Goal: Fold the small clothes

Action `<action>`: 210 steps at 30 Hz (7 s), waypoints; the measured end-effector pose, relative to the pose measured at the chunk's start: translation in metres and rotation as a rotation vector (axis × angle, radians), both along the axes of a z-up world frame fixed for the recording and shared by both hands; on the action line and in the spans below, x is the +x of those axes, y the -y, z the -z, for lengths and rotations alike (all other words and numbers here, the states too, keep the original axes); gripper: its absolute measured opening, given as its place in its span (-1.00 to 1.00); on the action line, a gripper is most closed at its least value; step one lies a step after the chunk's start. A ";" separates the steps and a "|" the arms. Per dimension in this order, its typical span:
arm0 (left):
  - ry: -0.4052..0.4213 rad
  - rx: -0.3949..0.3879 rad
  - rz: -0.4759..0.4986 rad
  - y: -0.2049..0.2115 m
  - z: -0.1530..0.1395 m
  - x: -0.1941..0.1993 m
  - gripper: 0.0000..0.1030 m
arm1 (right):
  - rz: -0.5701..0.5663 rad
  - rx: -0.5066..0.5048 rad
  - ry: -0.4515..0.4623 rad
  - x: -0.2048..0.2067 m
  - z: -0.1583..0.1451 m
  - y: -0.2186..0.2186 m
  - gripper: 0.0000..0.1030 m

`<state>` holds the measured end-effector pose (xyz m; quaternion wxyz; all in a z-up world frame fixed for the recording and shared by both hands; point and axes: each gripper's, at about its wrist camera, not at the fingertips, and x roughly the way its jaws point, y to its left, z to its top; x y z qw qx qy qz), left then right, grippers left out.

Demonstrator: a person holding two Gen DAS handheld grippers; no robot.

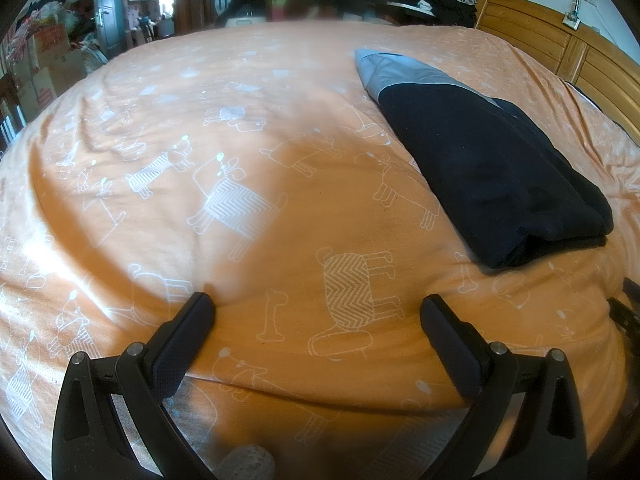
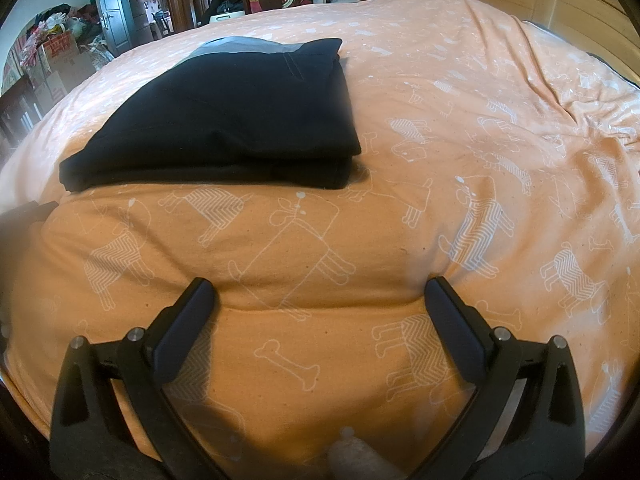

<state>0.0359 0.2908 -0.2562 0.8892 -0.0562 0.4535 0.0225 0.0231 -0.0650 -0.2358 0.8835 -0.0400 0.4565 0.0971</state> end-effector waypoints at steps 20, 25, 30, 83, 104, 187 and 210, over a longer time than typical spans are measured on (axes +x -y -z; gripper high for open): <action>-0.012 0.016 -0.009 0.002 -0.004 0.005 1.00 | 0.003 -0.010 0.005 0.002 -0.002 -0.008 1.00; -0.008 0.020 -0.010 0.003 -0.003 0.006 1.00 | 0.001 -0.007 0.005 0.003 -0.002 -0.007 1.00; -0.005 0.024 -0.014 0.007 -0.003 0.002 1.00 | -0.003 -0.005 0.005 0.001 -0.002 -0.007 1.00; 0.635 -0.092 0.048 0.053 -0.323 -0.108 1.00 | -0.020 0.120 0.517 -0.074 -0.288 -0.022 1.00; 0.537 0.053 -0.033 0.082 -0.281 -0.132 1.00 | -0.062 0.043 0.250 -0.057 -0.216 -0.046 0.98; 0.541 0.096 -0.074 0.085 -0.282 -0.149 1.00 | -0.059 0.013 0.265 -0.077 -0.232 -0.055 1.00; 0.529 0.097 -0.040 0.089 -0.282 -0.149 1.00 | -0.057 0.004 0.266 -0.079 -0.233 -0.054 1.00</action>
